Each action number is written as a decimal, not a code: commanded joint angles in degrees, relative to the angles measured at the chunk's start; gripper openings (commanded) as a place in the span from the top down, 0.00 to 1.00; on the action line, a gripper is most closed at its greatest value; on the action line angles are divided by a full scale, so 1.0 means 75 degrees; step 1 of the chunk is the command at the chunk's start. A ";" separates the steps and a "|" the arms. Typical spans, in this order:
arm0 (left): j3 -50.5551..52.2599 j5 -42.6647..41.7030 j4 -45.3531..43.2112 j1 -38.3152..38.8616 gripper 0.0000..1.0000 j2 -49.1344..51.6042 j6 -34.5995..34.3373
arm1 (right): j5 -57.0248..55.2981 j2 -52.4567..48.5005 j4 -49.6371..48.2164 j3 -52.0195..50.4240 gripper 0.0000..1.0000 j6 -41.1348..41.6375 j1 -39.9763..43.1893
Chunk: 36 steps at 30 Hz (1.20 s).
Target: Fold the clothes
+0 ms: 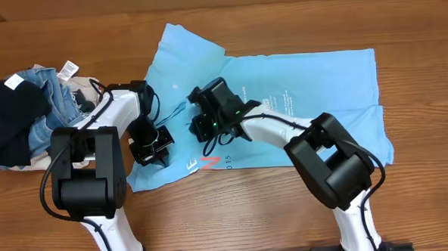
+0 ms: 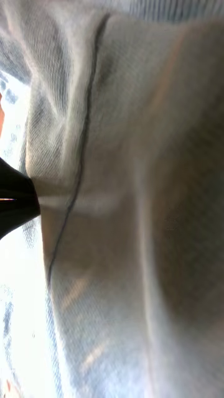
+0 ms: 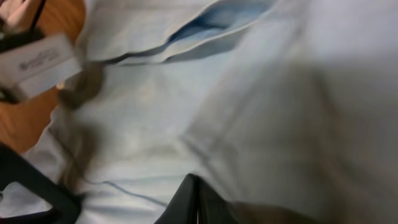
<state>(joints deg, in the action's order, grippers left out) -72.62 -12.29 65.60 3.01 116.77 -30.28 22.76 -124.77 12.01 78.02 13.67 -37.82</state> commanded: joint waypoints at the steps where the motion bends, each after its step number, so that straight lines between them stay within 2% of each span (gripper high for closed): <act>1: 0.0513 0.1559 -0.0117 -0.0085 0.96 0.0673 -0.0015 | -0.0373 -0.0251 0.0006 0.0160 0.96 0.0189 0.0691; 7: 0.0513 0.1562 -0.0122 -0.0085 0.96 0.0673 -0.0012 | -0.0315 -0.0251 -0.0006 0.0166 0.96 0.0219 0.1361; 13: 0.0513 0.1582 -0.0131 -0.0085 0.96 0.0673 0.0009 | 0.0577 -0.0195 0.0096 0.0344 0.96 0.0245 0.1845; 20: 0.0425 0.1644 -0.0154 -0.0099 0.96 0.0670 0.0332 | 0.0781 0.0644 0.1416 0.0758 0.96 0.0079 0.1938; 22: 0.0172 0.1641 -0.0079 -0.0102 0.96 0.0644 0.0752 | 0.0775 0.1014 0.1862 0.0831 0.96 -0.0023 0.1944; 28: -0.0863 0.1638 0.0143 -0.0099 0.96 -0.0061 0.1212 | 0.0463 0.2416 0.3564 0.0845 0.96 -0.0012 0.2407; 30: -0.1131 0.1550 -0.0154 -0.0093 0.95 -0.0408 0.1737 | 0.0463 0.2777 0.4368 0.0845 0.96 0.0055 0.2600; 33: -0.1204 0.1035 -0.0883 -0.0038 0.95 -0.0726 0.3124 | 0.0650 0.2824 0.5149 0.0828 0.96 0.0239 0.2632; 36: -0.1204 0.0248 -0.1413 0.0009 0.95 -0.0801 0.4593 | 0.1174 0.2722 0.4896 0.0431 0.96 0.0236 0.2192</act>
<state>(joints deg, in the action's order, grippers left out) -80.27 -4.45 57.82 2.76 113.95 -12.93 27.20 -103.07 50.61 83.46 14.96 -17.67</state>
